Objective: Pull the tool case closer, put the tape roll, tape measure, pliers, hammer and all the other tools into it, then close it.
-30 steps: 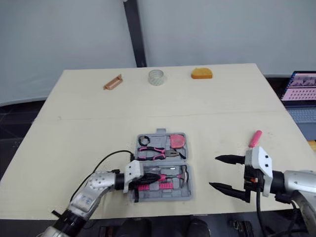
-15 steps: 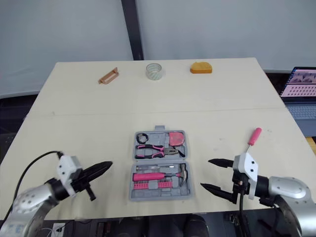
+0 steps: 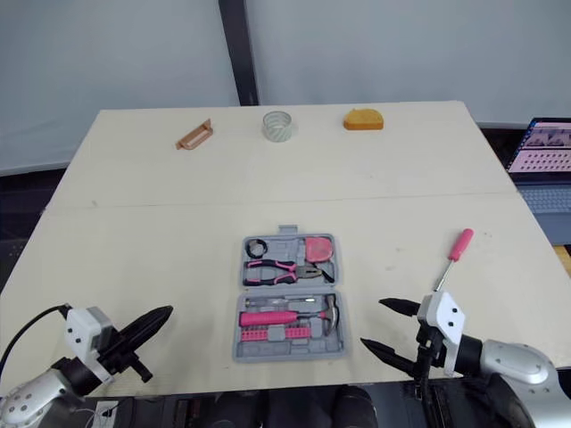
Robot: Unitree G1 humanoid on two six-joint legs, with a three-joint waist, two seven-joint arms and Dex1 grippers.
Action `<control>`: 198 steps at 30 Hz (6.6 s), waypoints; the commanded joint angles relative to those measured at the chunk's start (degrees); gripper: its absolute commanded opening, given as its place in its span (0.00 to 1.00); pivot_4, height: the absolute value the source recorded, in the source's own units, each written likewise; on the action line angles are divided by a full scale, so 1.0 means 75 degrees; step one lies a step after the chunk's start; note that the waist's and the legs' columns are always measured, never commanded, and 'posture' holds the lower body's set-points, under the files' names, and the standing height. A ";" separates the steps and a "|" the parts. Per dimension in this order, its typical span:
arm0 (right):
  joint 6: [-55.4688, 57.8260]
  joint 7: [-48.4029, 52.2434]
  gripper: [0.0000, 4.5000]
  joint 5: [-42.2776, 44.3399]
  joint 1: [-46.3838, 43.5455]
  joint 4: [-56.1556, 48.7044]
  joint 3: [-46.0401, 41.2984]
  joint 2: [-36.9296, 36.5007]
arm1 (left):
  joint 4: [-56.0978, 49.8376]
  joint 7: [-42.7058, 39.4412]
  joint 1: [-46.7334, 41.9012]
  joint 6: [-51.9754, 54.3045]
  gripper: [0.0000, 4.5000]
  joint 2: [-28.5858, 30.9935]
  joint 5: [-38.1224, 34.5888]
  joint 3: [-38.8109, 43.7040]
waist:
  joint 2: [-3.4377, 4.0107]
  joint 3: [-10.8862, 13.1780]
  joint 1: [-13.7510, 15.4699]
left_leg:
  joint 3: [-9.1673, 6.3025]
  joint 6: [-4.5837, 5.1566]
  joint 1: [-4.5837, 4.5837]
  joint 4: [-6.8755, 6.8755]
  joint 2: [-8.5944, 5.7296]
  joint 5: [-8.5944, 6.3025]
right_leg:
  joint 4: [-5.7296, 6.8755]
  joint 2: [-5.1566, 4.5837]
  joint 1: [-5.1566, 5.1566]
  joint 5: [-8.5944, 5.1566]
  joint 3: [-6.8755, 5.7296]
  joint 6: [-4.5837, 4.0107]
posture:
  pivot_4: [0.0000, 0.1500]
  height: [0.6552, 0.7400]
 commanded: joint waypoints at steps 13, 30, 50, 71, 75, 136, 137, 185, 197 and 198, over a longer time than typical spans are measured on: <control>-0.0226 0.0131 1.00 0.0114 0.0183 -0.0149 -0.0119 -0.0105 | 0.0882 -0.0360 0.0617 -0.1333 0.99 -0.0180 0.0197 0.0037 | -0.0004 0.0002 -0.0012 | 0.0008 0.0001 -0.0009 0.0002 0.0001 0.0000 | 0.0004 0.0000 -0.0016 0.0000 0.0009 0.0000 | 1.00 1.00; 0.0984 -0.0902 1.00 0.0563 -0.0365 -0.0272 -0.0714 -0.0104 | -0.0036 -0.2583 0.0050 -0.0756 0.99 0.1411 -0.1169 -0.0518 | 0.0002 0.0013 0.0054 | 0.0015 0.0001 -0.0015 0.0009 0.0001 0.0004 | 0.0027 -0.0001 -0.0034 0.0000 0.0020 -0.0003 | 1.00 1.00; 0.6064 -0.6878 1.00 0.0282 -0.2431 -0.0969 -0.1783 0.1258 | -0.0190 -0.2634 -0.2033 0.0362 0.99 0.1835 -0.1194 -0.1345 | 0.0006 0.0013 -0.0047 | 0.0110 0.0004 -0.0017 0.0003 0.0002 0.0008 | 0.0080 0.0004 -0.0125 0.0002 0.0127 0.0001 | 1.00 1.00; 0.4737 -0.7892 1.00 -0.1564 -0.6521 0.4796 -0.1190 0.1670 | -0.1208 -0.1871 -0.1116 0.0439 0.99 0.1742 -0.0997 -0.1293 | 0.0007 0.0012 -0.0119 | 0.0219 0.0012 -0.0038 -0.0007 0.0003 0.0012 | 0.0144 0.0004 -0.0246 0.0004 0.0241 0.0005 | 1.00 1.00; 0.4425 -0.7870 1.00 -0.1852 -0.6795 0.5353 -0.0977 0.1612 | -0.1238 -0.1845 -0.0899 0.0348 0.99 0.1732 -0.0970 -0.1192 | 0.0007 0.0012 -0.0156 | 0.0228 0.0013 -0.0038 -0.0007 0.0004 0.0012 | 0.0149 0.0004 -0.0252 0.0004 0.0250 0.0005 | 1.00 1.00; 0.6619 -0.0395 0.08 0.0050 -0.7683 -0.0921 0.4680 -0.1942 | 0.0219 -0.2019 -0.0901 -0.0324 1.00 0.1511 -0.0820 -0.0672 | -0.0038 0.0022 -0.0227 | 0.0242 0.0026 -0.0040 0.0006 0.0009 0.0001 | 0.0145 0.0002 -0.0261 0.0007 0.0260 0.0009 | 1.00 1.00; 0.6704 -0.0383 0.08 0.0025 -0.7837 -0.0949 0.4899 -0.1883 | 0.0198 -0.2020 -0.0844 -0.0315 1.00 0.1520 -0.0830 -0.0612 | -0.0041 0.0022 -0.0226 | 0.0241 0.0026 -0.0040 0.0005 0.0009 0.0001 | 0.0145 0.0002 -0.0261 0.0007 0.0259 0.0009 | 1.00 1.00; 0.2955 -0.1658 0.99 -0.1802 -0.5456 0.3437 0.2223 -0.0912 | -0.0034 -0.2483 -0.1756 -0.0088 1.00 0.1800 -0.0663 -0.1396 | -0.0091 0.0011 -0.0060 | 0.0256 0.0029 -0.0032 0.0021 0.0010 -0.0006 | 0.0150 0.0002 -0.0257 0.0012 0.0263 0.0014 | 1.00 1.00; 0.2441 -0.1417 0.99 -0.2298 -0.6242 0.4914 0.2672 -0.0315 | -0.0221 -0.2316 -0.1432 -0.0152 1.00 0.1769 -0.0633 -0.1249 | -0.0091 0.0011 -0.0066 | 0.0256 0.0029 -0.0033 0.0019 0.0011 -0.0006 | 0.0150 0.0002 -0.0258 0.0012 0.0262 0.0014 | 1.00 1.00; 0.2455 -0.1403 0.99 -0.2321 -0.6253 0.4946 0.2674 -0.0303 | -0.0239 -0.2302 -0.1402 -0.0164 1.00 0.1764 -0.0627 -0.1255 | -0.0090 0.0011 -0.0062 | 0.0257 0.0029 -0.0034 0.0019 0.0010 -0.0006 | 0.0150 0.0002 -0.0258 0.0012 0.0262 0.0014 | 1.00 1.00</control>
